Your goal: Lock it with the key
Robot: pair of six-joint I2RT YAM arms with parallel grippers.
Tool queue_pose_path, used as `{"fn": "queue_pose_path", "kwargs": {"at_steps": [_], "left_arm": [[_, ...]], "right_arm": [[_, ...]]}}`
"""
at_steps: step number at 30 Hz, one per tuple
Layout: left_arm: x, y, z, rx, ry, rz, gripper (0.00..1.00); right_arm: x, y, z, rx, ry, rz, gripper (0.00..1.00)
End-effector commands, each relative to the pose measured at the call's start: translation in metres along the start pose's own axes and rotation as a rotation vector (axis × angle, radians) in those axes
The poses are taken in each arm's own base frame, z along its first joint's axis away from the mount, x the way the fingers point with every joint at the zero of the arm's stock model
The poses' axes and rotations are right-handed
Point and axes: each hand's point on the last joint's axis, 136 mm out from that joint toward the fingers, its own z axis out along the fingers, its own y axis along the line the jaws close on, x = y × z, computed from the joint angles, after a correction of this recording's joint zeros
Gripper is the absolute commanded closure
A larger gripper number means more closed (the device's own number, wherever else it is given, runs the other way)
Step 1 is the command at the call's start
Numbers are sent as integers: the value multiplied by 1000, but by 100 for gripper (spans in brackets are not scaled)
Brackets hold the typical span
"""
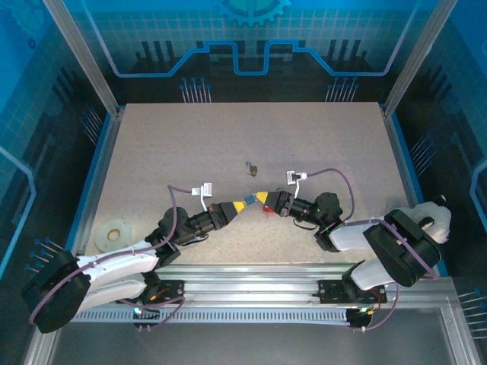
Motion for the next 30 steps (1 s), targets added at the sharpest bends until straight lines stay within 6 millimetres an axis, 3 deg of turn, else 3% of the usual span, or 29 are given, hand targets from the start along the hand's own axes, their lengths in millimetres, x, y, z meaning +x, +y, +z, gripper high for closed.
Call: {"fn": "queue_pose_path", "kwargs": {"at_steps": [1, 30], "left_arm": [[-8, -3, -5, 9, -47, 31, 100], [-12, -6, -15, -6, -73, 52, 100]], "right_arm": [[-9, 6, -5, -9, -59, -36, 100], [-18, -4, -16, 31, -114, -13, 100]]}}
